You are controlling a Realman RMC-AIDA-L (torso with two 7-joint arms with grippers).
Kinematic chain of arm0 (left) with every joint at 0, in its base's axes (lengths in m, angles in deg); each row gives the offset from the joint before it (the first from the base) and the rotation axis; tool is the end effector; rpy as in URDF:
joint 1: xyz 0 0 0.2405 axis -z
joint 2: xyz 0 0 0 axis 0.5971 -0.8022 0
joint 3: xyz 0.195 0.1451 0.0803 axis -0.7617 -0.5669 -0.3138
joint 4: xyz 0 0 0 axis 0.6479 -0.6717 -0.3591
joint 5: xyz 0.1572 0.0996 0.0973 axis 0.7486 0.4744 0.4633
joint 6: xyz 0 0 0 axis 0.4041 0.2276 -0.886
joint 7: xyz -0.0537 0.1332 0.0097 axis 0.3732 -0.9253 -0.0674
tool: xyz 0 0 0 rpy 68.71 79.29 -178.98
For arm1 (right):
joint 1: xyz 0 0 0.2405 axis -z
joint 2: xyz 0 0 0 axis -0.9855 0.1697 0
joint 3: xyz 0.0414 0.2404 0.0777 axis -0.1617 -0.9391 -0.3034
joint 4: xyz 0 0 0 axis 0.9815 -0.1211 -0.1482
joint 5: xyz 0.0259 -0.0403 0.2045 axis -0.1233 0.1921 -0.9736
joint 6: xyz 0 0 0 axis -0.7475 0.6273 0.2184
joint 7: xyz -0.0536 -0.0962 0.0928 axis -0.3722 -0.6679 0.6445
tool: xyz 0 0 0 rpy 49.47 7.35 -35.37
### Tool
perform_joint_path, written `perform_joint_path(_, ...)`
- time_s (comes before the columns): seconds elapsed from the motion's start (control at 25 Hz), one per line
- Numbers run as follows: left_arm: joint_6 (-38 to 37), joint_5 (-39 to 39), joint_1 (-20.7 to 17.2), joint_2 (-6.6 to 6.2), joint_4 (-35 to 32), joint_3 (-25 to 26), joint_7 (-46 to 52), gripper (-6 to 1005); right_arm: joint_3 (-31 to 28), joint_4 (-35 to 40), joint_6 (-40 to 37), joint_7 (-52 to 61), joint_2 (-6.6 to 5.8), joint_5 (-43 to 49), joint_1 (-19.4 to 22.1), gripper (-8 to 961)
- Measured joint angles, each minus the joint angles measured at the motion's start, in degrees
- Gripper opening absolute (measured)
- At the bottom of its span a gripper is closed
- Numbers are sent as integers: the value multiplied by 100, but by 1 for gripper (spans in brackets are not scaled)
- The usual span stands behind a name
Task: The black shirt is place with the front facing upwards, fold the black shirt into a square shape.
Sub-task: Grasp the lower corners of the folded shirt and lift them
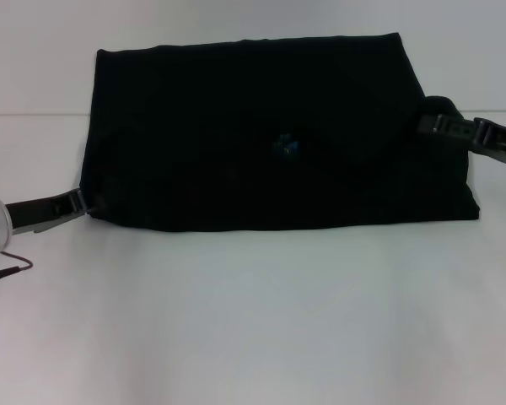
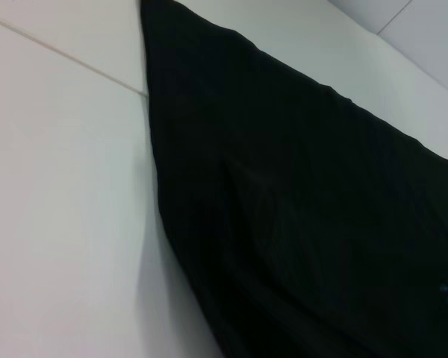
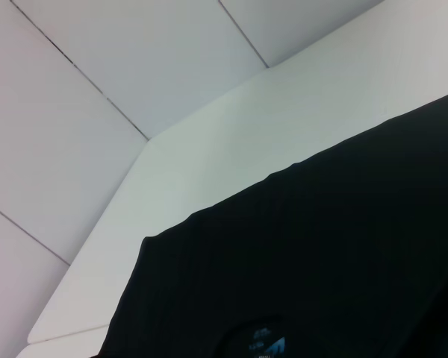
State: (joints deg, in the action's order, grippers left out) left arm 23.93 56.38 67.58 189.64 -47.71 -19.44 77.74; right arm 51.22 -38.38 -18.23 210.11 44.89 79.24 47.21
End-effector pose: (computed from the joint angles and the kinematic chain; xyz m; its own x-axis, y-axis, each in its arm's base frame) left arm -0.3267 0.3844 0.0212 0.1619 0.7384 0.6547 0.9834 -0.0656 -0.1692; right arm 0.2720 0.4073 0.0490 0.2561 -0.6577 -0.7084 -0.9568 -0.2767 -0.0891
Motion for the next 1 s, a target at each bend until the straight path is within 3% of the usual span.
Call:
perform_joint_path(0.2, -233, -50, 14, -78, -35, 30, 33, 61, 41, -1, -171, 26, -84, 62, 5, 850)
perform_joint_path(0.28, -308, -51, 33, -116, -58, 43, 88, 61, 68, -2, -311, 105, -176, 202, 0, 850)
perform_joint_path(0.52, -415, 1, 133, -252, -58, 83, 391, 61, 68, 53, -911, 1089, -698, 1137, -113, 850)
perform_joint_path(0.68, -416, 2, 176, -253, -62, 52, 412, 61, 62, 45, -1074, 1742, -1032, 1876, -295, 850)
perform_joint_path(0.8, -432, 16, 204, -245, -60, 37, 404, 62, 39, 54, -1112, 1878, -1076, 2295, -471, 850)
perform_joint_path(1.0, -476, 46, 209, -251, -58, 37, 429, 62, 69, 21, -1031, 1871, -976, 2832, -739, 850)
